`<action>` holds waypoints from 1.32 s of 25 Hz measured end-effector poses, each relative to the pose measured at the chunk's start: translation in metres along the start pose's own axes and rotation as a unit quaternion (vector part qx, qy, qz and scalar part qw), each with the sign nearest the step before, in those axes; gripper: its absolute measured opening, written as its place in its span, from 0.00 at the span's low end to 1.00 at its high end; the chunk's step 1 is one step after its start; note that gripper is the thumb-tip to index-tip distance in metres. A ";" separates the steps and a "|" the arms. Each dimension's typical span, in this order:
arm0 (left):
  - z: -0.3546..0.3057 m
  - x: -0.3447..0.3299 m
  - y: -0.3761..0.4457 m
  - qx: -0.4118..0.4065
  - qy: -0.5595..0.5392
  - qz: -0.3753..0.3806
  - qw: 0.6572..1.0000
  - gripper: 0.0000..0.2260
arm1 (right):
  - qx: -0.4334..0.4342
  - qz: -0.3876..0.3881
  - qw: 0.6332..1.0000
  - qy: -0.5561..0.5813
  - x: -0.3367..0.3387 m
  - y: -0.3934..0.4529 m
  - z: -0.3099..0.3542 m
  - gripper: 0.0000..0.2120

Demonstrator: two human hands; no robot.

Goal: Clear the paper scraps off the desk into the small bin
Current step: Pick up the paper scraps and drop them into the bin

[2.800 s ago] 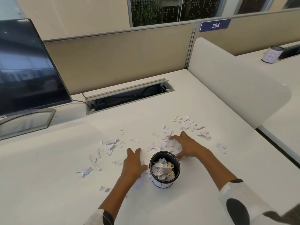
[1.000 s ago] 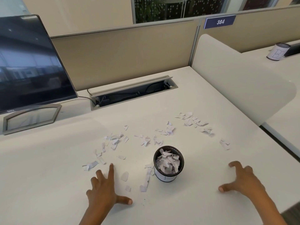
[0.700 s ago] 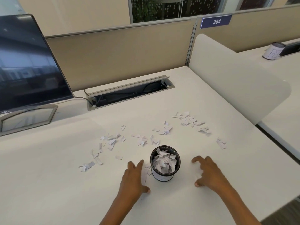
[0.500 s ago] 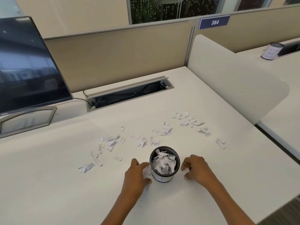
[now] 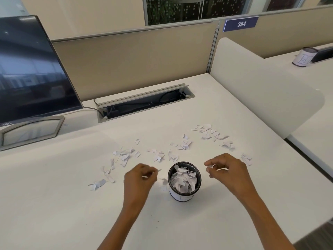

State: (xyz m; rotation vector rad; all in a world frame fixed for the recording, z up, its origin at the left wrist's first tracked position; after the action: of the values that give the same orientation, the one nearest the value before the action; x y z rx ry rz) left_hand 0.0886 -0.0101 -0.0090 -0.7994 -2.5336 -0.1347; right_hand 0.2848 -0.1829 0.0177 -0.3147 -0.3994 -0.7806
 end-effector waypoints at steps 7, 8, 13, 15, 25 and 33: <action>-0.064 -0.009 -0.007 -0.090 -0.057 0.054 0.993 0.06 | 0.086 0.084 0.993 0.012 -0.023 -0.014 0.042 0.11; -0.067 -0.016 -0.009 -0.093 -0.033 0.073 0.992 0.04 | 0.089 0.090 0.992 0.002 -0.027 -0.014 0.043 0.12; -0.058 -0.016 -0.005 -0.072 -0.069 0.124 0.987 0.05 | 0.082 0.109 0.990 -0.020 -0.037 -0.017 0.039 0.15; -0.040 -0.002 0.005 -0.031 -0.120 0.083 0.989 0.07 | 0.081 0.099 0.992 -0.008 -0.034 -0.019 0.035 0.14; 0.037 -0.045 -0.003 -0.169 0.301 0.264 0.901 0.17 | -0.001 -0.063 0.996 0.064 0.005 -0.046 -0.022 0.13; 0.035 -0.047 -0.007 -0.193 0.287 0.159 0.925 0.10 | -0.077 -0.137 0.985 0.065 0.042 -0.051 -0.062 0.12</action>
State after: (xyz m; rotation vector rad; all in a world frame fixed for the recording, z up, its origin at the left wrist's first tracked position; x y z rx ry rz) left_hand 0.1041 -0.0323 -0.0614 -1.1156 -1.8186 -0.6704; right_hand 0.2893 -0.2686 -0.0110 -0.3556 -0.2616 -1.0984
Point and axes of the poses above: each hand's wrist, its own y-axis towards the middle knuckle, its own x-axis out of the back of the hand, z = x × y, the point moved 5 cm from there along y, towards the middle knuckle, and after that the axes turned 4 degrees about z, right-handed, at the moved point
